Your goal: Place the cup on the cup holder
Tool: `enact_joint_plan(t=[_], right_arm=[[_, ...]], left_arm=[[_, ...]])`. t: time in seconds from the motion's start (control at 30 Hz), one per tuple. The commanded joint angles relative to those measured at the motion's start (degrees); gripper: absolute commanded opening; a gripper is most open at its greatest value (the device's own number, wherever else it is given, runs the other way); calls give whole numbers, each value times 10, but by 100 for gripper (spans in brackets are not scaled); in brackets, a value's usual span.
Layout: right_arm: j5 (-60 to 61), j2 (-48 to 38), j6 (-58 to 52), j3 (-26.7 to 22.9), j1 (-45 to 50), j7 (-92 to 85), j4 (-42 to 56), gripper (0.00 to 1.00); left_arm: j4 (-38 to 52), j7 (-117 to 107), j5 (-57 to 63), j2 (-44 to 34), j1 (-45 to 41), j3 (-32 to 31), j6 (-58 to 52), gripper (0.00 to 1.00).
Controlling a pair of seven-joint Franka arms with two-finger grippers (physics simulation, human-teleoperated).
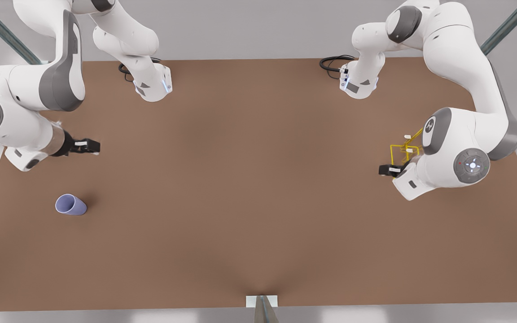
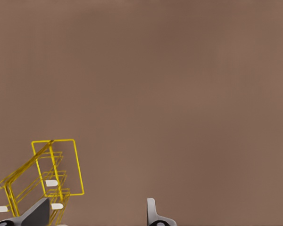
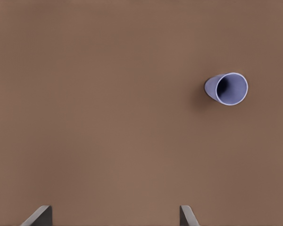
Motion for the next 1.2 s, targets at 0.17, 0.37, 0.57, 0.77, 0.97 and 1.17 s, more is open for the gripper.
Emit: enact_joint_plan(t=[0.17,0.37,0.57,0.77,0.97,1.17], right_arm=[[0,-1,73,3,0,-10,0,100],[0,-1,73,4,0,-10,0,100],[0,0,73,4,1,-10,0,100],[0,0,73,7,0,-10,0,100],[-5,13,96,15,-1,-10,5,100],[-14,78,177,15,-1,-10,2,100]], left_arm=[[-14,-70,3,-8,-9,-3,71,100],[-14,-77,10,-5,-21,-3,41,100],[-15,-100,3,-4,-24,-3,41,100],[-16,-104,3,-2,-24,-3,40,100],[-16,-102,3,-2,-29,-4,40,100],[-16,-100,3,-1,-32,-4,40,100]])
